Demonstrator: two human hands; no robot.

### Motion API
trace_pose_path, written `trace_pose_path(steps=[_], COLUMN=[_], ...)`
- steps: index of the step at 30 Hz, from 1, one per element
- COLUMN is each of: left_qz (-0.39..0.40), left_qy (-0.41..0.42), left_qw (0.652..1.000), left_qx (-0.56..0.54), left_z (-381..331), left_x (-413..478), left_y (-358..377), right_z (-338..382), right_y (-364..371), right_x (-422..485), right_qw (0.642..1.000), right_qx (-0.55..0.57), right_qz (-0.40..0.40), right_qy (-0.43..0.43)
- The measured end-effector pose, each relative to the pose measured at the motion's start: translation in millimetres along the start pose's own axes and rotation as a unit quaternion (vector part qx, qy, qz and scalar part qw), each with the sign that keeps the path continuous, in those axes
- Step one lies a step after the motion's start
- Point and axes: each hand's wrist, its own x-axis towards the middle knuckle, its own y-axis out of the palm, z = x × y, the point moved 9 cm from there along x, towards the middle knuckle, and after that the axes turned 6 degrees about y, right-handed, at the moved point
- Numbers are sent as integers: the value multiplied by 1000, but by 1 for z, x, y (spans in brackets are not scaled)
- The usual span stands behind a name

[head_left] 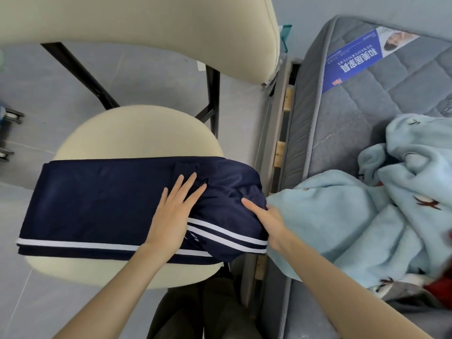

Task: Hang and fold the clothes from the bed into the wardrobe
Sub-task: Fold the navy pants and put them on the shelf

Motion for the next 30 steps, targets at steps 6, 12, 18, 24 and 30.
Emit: trace_pose_path(steps=[6,12,18,24,30], left_qz=[26,-17,-49,-38,-64], left_qy=[-1,-149,-256,-294,-346], left_qw=[996,856,731,672,630], left_qx=[-89,-495,-631,-679,-692], left_z=[-10,5,54,120,189], left_x=[-14,-34,-71,-111,-143], left_y=[-1,-18,-40,-41,-28], right_z=[52,87,105,95,58], right_y=[-18,15,96,208,311], right_x=[-73,-147,-189,-187,-151], right_qw=[991,973,958,942,946], right_qx=[0,-23,-87,-193,-226], right_qz=[3,30,52,79,138], right_qy=[-135,-227,-268,-263,-188])
